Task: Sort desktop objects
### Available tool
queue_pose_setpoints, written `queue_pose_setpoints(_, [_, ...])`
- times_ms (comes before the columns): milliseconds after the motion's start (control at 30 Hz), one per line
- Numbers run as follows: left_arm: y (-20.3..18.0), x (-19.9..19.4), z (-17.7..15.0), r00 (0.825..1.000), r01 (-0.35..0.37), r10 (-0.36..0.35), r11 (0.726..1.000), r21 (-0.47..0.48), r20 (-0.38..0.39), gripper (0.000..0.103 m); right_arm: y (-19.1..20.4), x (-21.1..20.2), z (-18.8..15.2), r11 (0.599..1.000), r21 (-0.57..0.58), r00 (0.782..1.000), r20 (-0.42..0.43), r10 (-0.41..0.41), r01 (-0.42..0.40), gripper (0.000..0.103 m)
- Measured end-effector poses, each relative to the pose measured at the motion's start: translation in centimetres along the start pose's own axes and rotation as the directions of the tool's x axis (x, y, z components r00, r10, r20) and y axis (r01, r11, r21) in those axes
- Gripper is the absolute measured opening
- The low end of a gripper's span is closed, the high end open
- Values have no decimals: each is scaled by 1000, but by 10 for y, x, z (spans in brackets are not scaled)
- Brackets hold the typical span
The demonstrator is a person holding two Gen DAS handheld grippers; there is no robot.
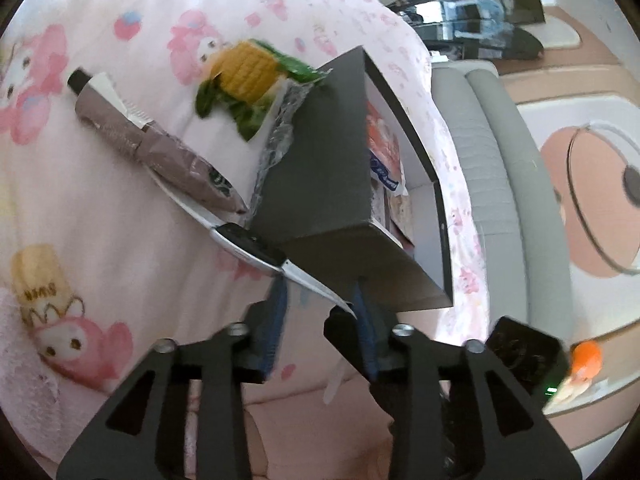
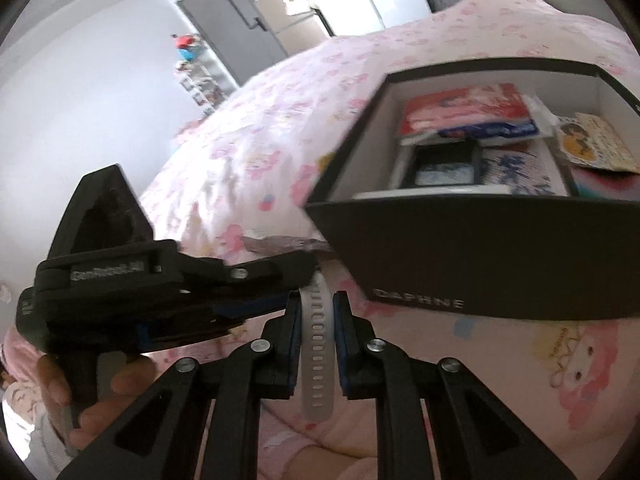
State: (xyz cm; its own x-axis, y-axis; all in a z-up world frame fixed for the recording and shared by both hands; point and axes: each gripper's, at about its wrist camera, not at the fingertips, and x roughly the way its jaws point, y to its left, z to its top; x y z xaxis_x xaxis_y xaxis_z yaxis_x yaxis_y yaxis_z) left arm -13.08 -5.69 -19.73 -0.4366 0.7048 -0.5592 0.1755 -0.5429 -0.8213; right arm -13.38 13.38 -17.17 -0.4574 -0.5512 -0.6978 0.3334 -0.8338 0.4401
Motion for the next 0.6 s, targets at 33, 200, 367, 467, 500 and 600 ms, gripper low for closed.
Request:
queue_pose_setpoints(33, [2,0,1,1000,4,-4,1000,-16,5,38,-5,0,0,1000,20,1000,-9,-7,7,12])
queue_pose_setpoints(200, [16,1,3,991,-115,119,990,-76,52,38,-9,-9,1,999,47,1000,14,-26,25,12])
queue_pose_setpoints(367, [34,3,7,983,-150,165,974,-168,78,38,5,-27,6,1000,-9,995,97,-29,30,12])
queue_pose_setpoints(467, [42,3,9,982,-140,162,968,-206,95,38,10,-33,10,1000,-23,993,115,-2,5,12])
queue_pose_setpoints(500, [44,4,9,983,-138,161,966,-219,92,38,11,-34,10,1000,-23,994,111,9,-6,12])
queue_pose_setpoints(600, [47,9,9,984,-144,164,962,-231,71,38,9,-35,11,999,-1,994,92,52,-52,12])
